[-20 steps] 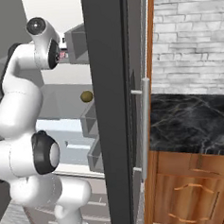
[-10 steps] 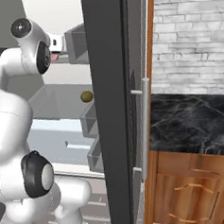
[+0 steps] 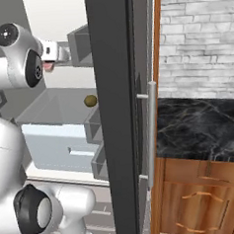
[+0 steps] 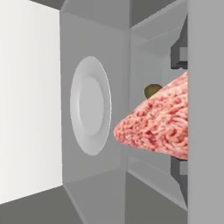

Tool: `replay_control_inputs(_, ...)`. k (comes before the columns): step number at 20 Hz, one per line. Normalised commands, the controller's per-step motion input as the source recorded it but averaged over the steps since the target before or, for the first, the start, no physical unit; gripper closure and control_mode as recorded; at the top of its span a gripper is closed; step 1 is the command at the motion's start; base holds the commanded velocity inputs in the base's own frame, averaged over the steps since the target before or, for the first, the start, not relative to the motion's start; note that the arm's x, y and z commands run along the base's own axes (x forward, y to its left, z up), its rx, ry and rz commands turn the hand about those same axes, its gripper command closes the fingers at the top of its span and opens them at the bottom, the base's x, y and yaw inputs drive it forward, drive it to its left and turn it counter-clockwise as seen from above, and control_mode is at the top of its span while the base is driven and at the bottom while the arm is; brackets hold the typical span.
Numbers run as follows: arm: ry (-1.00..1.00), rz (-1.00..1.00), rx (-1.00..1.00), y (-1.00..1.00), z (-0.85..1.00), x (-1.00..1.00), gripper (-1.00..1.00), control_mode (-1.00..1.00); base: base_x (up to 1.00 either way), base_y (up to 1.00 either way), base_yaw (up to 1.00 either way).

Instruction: Transport the steak from the fridge to the microwave and turn on the microwave.

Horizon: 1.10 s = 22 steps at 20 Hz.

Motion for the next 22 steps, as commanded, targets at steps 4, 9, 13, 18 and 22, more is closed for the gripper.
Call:
replay_control_inputs(4, 0.00, 0.00, 0.00, -0.06, 0.00, -0.67, 1.00, -1.00, 0.00, 0.00, 0.00)
replay_control_inputs(9, 0.00, 0.00, 0.00, -0.10, 0.00, -0.58, 1.00, -1.00, 0.00, 0.00, 0.00)
replay_control_inputs(13, 0.00, 0.00, 0.00, -0.15, 0.00, -0.54, 1.00, -1.00, 0.00, 0.00, 0.00)
replay_control_inputs(18, 0.00, 0.00, -0.01, -0.16, 0.00, -0.48, 1.00, -1.00, 0.00, 0.00, 0.00)
replay_control_inputs(22, 0.00, -0.01, -0.01, -0.18, 0.00, -0.41, 1.00, -1.00, 0.00, 0.00, 0.00)
